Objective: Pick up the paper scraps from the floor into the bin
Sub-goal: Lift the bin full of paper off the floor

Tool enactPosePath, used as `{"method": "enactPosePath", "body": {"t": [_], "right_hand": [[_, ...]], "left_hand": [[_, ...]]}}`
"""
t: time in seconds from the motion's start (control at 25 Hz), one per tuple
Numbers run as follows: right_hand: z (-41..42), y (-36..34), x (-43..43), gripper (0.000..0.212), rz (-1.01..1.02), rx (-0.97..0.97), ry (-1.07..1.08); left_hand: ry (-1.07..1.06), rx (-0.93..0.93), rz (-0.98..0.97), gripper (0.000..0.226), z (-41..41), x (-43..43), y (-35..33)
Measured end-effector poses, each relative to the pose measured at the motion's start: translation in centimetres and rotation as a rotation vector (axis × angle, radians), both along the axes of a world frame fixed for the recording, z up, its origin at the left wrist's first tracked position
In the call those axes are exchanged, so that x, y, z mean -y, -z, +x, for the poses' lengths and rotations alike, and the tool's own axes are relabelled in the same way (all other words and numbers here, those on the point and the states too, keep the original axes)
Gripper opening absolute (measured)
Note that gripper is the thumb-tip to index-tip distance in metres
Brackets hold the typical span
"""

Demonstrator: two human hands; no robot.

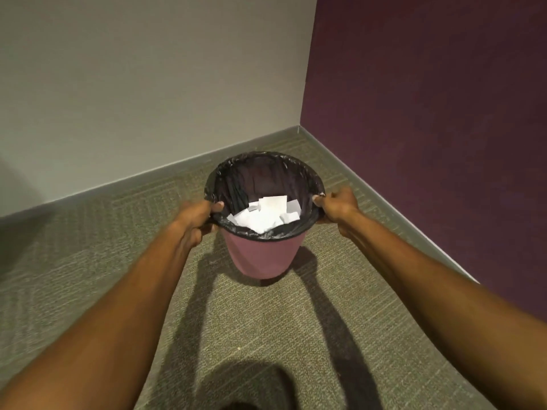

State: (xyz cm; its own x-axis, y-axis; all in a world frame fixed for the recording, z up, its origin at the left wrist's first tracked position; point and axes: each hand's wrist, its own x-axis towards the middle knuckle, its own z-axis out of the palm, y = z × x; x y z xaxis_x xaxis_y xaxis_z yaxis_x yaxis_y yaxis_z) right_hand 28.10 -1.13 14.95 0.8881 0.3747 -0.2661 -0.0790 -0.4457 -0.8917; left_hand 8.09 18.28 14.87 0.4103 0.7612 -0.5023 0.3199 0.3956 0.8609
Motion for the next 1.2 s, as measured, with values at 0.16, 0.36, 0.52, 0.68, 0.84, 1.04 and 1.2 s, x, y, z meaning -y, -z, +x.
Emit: {"method": "enactPosePath", "body": {"t": [0.16,0.36,0.52,0.68,0.84,1.04,1.2], "right_hand": [[-1.2,-7.5,1.7,0.025,0.008,-0.013,-0.021],[-2.1,-19.5,3.6,0.020,0.012,-0.060,-0.023],[-2.6,-28.7,5.7,0.019,-0.007,-0.076,-0.008],[-2.7,-36.3,8.6,0.023,-0.048,-0.093,-0.018],[-2.6,-42.1,11.2,0.026,-0.082,-0.066,-0.063],[-2.7,-46.1,13.6,0.033,-0.120,-0.044,-0.108],[-2.1,-46.8,14.4,0.036,-0.138,-0.033,-0.128]], "left_hand": [[0.012,0.059,-0.042,0.009,-2.2,2.1,-7.3],[0.005,0.080,-0.013,0.047,-3.7,4.3,-21.0],[0.043,0.061,-0.031,0.035,-4.7,5.6,-30.0],[0.093,0.033,0.012,0.032,-5.5,7.8,-37.9],[0.076,-0.003,0.161,0.036,-5.9,9.9,-43.1],[0.085,-0.055,0.190,0.039,-6.0,11.4,-47.0],[0.122,-0.057,0.198,0.041,-6.0,11.9,-47.7]]}}
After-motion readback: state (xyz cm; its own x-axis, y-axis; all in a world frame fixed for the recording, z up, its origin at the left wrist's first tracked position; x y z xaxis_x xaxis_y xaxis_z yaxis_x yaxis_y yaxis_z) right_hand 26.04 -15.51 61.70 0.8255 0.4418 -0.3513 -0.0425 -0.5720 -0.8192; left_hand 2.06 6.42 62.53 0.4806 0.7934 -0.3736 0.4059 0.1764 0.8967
